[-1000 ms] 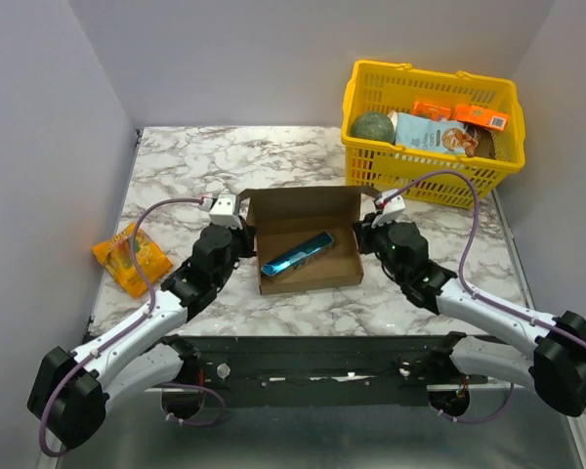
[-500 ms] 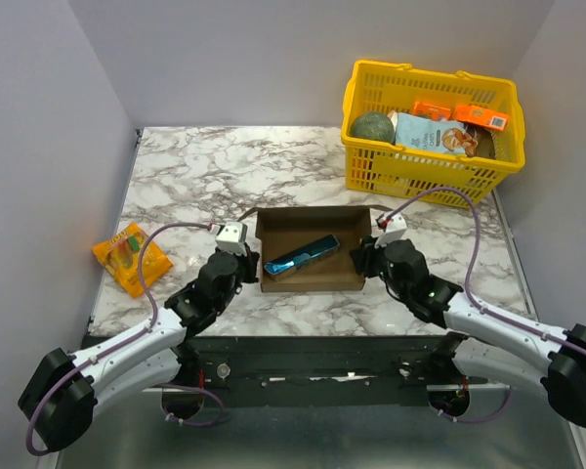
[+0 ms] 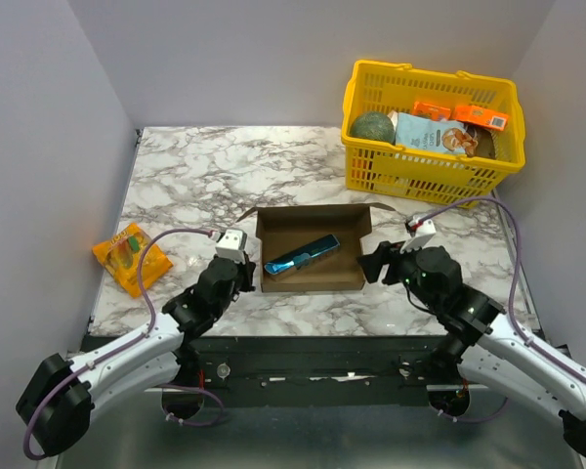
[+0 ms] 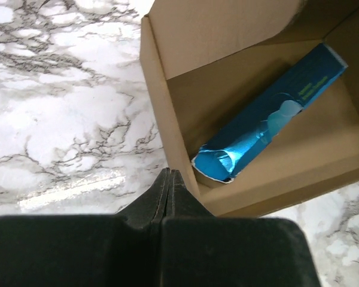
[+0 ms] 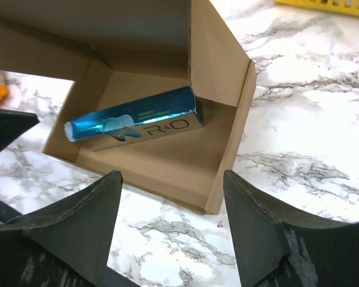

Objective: Fold the paper box

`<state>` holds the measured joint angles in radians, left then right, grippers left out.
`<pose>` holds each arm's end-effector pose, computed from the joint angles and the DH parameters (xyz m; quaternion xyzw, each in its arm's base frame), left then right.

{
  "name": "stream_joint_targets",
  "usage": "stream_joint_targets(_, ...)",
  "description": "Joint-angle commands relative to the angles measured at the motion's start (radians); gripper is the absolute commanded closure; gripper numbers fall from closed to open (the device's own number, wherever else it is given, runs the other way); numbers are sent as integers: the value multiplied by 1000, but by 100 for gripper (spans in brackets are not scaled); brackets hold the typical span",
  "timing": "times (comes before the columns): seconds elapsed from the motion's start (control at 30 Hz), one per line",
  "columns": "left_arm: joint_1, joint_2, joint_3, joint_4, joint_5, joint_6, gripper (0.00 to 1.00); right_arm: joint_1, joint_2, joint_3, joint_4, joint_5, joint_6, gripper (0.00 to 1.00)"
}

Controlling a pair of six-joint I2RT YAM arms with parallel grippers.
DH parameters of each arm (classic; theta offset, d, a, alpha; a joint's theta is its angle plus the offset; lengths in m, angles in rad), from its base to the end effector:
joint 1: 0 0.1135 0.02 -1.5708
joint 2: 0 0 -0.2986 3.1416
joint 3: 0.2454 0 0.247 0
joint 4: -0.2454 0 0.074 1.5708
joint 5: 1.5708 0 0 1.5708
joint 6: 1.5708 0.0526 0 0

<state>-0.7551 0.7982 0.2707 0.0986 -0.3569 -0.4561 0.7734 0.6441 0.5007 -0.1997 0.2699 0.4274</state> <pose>0.1298 -0.0969 0.2073 0.0285 0.8331 -0.1800 0.5223 0.1131 0.0908 0.2760 -0.0631 0.8113 0.2317 0.5331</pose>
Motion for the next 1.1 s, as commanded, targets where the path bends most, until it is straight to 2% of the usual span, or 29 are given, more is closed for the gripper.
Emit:
stream_joint_targets(0.0, -6, -109, 5, -31, 81, 5, 91, 7, -75, 97, -153, -41, -30, 23)
stream_joint_targets(0.07, -7, -181, 13, -77, 105, 2, 84, 7, -98, 133, -191, -41, -41, 20)
stream_joint_targets(0.1, -7, -207, 24, -91, 108, 4, 75, 7, -109, 175, -199, -38, -50, 20)
stream_joint_targets(0.17, -7, -282, 38, -141, 136, 16, 66, 7, -123, 220, -213, -3, -55, 16)
stream_joint_targets(0.2, -7, -306, 60, -160, 147, 22, 57, 7, -120, 246, -221, 11, -50, 16)
stream_joint_targets(0.27, -7, -356, 84, -200, 154, 22, 51, 6, -87, 334, -228, 29, -53, 17)
stream_joint_targets(0.37, -7, -378, 123, -226, 219, 14, 41, 6, 12, 465, -228, 3, -70, 20)
stream_joint_targets(0.4, -7, -375, 165, -246, 236, 19, 34, 6, 41, 504, -227, -4, -84, 21)
stream_joint_targets(0.5, -7, -349, 269, -304, 272, 39, 23, 6, 176, 631, -210, -32, -127, 21)
stream_joint_targets(0.63, -7, -242, 481, -379, 277, 105, 16, 7, 354, 754, -170, -34, -179, 21)
stream_joint_targets(0.8, -4, -15, 769, -399, 240, 145, 10, 4, 543, 861, -156, -15, -203, 21)
stream_joint_targets(0.93, 19, 139, 869, -355, 234, 139, 8, 0, 644, 865, -145, -11, -187, 22)
stream_joint_targets(1.07, 57, 283, 855, -346, 222, 113, 8, -2, 663, 790, -138, -32, -139, 22)
